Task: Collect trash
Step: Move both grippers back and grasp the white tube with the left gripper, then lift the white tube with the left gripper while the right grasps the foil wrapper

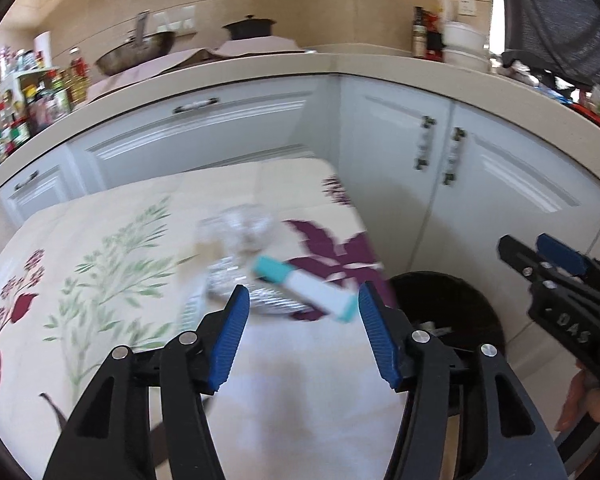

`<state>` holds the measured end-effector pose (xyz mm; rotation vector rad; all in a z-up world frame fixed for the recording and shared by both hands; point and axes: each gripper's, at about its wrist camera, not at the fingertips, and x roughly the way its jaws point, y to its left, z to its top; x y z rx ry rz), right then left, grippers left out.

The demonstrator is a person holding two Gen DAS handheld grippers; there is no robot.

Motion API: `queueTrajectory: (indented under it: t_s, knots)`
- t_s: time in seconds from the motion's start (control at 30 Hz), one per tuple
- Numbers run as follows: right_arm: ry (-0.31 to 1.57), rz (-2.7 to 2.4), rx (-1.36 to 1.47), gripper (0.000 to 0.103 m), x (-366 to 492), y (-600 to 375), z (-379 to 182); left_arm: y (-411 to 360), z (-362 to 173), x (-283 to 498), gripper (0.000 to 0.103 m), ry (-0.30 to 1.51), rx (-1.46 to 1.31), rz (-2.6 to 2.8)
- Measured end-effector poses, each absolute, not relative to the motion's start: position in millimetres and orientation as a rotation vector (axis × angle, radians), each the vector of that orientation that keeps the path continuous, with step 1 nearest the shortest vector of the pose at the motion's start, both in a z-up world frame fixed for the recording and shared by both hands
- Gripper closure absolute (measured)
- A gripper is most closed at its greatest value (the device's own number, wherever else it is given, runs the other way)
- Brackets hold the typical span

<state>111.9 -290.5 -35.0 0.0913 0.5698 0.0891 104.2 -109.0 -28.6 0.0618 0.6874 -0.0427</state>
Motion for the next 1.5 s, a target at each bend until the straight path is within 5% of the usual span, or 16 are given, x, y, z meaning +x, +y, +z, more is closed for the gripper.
queueTrajectory:
  t_s: [0.8,1.1,1.5]
  knots:
    - [0.621,0.184,0.016,0.04,114,-219,-36,-33,-64,121,0.047,0.883,-0.047,0.005]
    - [0.617,0.211,0.002,0.04,114,-207,-33,-29,-63,120,0.086,0.877,-0.036,-0.005]
    - [0.612,0.272,-0.032,0.04,112,-179,-27,-4,-58,111,0.089,0.861,-0.063,0.019]
